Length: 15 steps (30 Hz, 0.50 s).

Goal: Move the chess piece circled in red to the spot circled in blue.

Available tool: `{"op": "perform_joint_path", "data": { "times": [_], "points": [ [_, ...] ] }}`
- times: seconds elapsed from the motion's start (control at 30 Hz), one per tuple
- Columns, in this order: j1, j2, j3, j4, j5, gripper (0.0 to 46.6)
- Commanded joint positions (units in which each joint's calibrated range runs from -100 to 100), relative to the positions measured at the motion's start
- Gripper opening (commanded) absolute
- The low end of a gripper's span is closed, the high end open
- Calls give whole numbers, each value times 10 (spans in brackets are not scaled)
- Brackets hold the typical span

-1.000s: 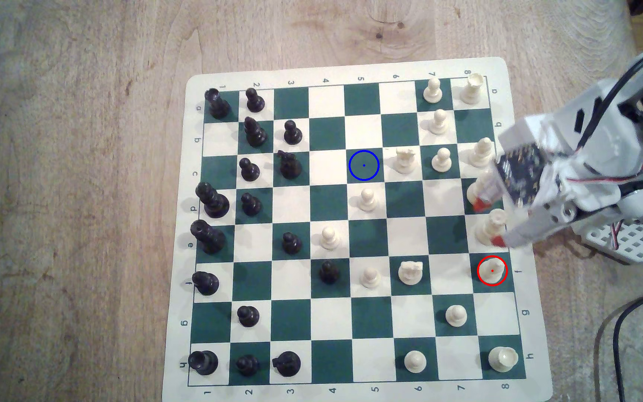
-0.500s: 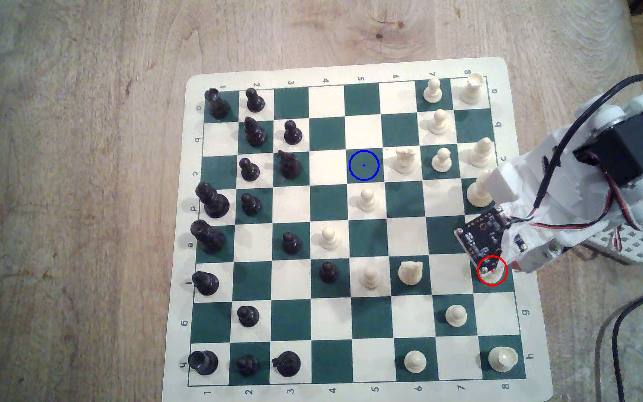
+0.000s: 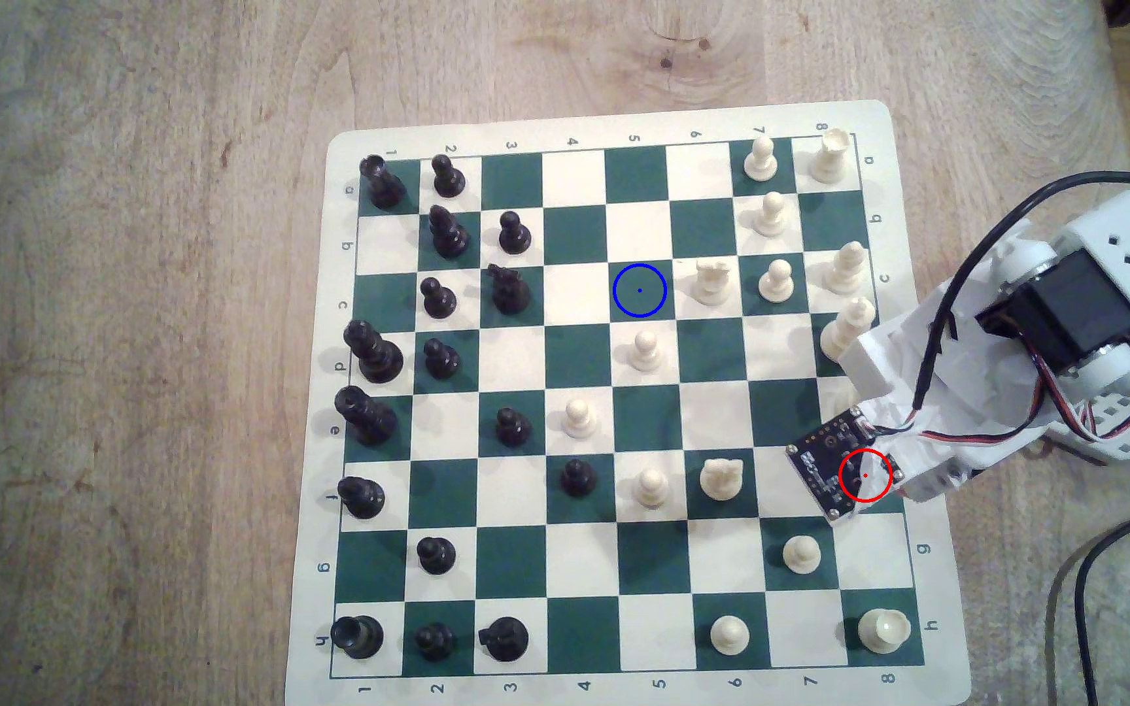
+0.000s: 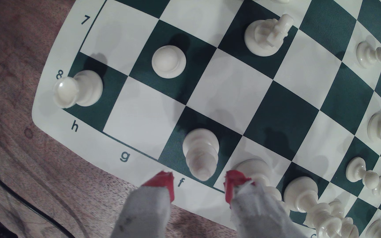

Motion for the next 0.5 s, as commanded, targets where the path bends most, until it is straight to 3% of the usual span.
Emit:
{"op": "perform_joint_path", "data": {
  "times": [0.0, 0.47],
  "points": [
    [-1, 30, -8, -16, -2, 125],
    [-3, 72, 8, -67, 2, 121]
  ]
}}
